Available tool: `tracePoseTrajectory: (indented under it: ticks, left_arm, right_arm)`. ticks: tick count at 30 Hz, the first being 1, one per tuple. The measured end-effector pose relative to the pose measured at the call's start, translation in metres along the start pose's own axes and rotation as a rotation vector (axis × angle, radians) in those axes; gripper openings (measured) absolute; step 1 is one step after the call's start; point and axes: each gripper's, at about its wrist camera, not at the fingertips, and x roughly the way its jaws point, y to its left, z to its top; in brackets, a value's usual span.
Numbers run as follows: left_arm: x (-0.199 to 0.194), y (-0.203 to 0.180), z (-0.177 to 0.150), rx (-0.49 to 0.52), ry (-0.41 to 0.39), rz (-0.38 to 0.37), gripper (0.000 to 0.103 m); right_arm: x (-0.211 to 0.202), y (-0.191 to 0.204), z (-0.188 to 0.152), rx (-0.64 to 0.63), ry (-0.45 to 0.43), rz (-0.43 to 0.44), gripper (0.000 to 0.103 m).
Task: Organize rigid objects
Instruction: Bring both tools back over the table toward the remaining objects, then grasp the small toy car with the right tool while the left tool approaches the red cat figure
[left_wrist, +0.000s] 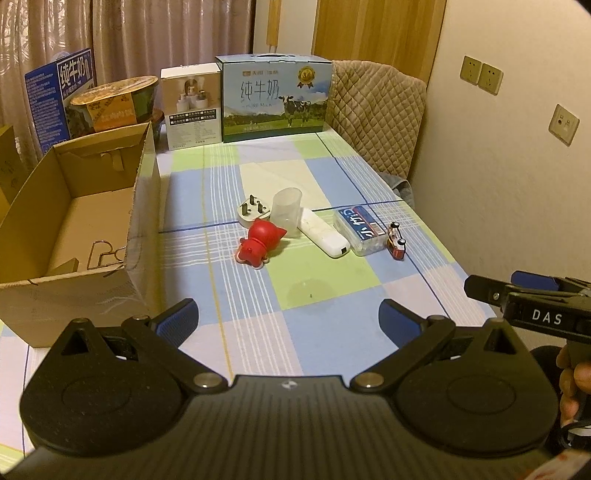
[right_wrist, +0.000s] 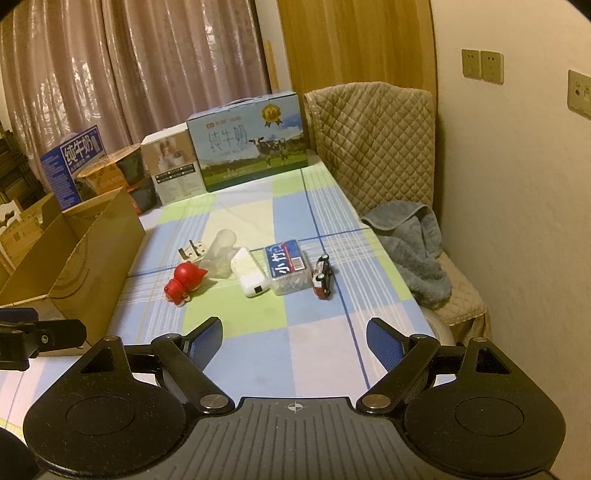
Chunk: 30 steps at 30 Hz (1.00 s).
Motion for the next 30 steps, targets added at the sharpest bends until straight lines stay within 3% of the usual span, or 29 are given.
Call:
tracePoseTrajectory:
  ticks: [13, 26, 30]
  left_arm:
    - [0.029, 0.000, 0.007, 0.016, 0.019, -0.005, 0.102]
    - [0.100, 0.002, 0.022, 0.052, 0.040, 0.025, 0.102]
    - [0.124, 0.006, 0.026, 0.063, 0.040, 0.028, 0.102]
  right_arm:
    - [0.022, -0.018, 0.009, 0.017, 0.005, -0.030, 0.082]
    - [0.078, -0.039, 0.033, 0.014, 0.019, -0.018, 0.082]
    - [0.098, -0.041, 0.036, 0.004, 0.029, 0.001, 0.074]
